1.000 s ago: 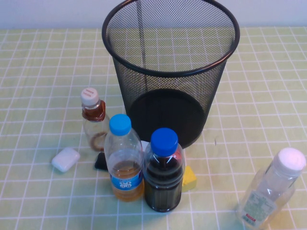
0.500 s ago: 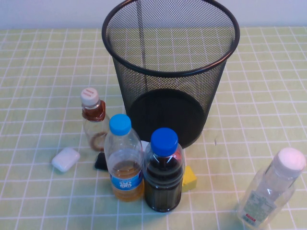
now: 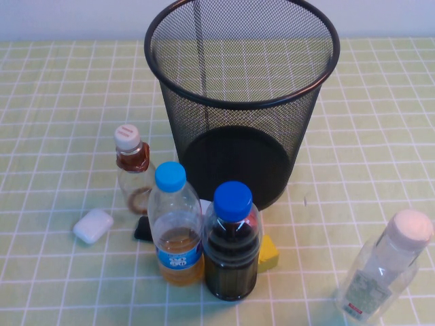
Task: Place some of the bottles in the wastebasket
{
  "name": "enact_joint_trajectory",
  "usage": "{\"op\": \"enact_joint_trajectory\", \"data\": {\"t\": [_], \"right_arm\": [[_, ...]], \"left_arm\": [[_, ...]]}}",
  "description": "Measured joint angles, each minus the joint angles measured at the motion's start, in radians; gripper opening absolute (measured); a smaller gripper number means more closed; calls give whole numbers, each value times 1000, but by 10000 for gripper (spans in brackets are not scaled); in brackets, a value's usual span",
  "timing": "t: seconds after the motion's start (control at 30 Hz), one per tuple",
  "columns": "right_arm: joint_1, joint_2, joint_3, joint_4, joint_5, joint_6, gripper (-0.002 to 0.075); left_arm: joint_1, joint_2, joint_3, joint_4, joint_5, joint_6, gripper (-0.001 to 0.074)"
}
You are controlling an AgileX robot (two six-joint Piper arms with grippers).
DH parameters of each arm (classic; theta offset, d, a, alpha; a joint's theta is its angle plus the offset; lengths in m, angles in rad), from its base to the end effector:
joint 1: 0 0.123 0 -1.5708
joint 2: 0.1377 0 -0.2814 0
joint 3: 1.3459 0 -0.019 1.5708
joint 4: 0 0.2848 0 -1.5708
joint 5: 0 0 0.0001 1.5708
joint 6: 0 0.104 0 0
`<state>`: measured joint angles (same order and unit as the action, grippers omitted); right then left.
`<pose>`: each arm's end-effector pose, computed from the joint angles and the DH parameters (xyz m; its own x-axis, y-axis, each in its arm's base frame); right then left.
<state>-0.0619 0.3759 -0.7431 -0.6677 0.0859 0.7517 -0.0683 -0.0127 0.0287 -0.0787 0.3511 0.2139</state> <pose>0.0981 -0.0117 0.4424 0.3847 0.0619 -0.9210 0.0782 0.9920 0.0993 0.1030 -0.0099 0.1686 -0.2588 0.1575 -0.9530 0.1316 0.9832 0.1268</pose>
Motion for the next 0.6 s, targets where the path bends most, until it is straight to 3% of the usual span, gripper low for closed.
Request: {"op": "enact_joint_trajectory", "data": {"t": [0.17, 0.3, 0.5, 0.6], "right_arm": [[0, 37, -2, -6, 62, 6, -8], [0, 54, -4, 49, 290, -59, -8], [25, 113, -67, 484, 612, -552, -8], [91, 180, -123, 725, 707, -684, -8]], "left_arm": [[0, 0, 0, 0, 0, 0, 1], [0, 0, 0, 0, 0, 0, 1], [0, 0, 0, 0, 0, 0, 1], [0, 0, 0, 0, 0, 0, 1]]}}
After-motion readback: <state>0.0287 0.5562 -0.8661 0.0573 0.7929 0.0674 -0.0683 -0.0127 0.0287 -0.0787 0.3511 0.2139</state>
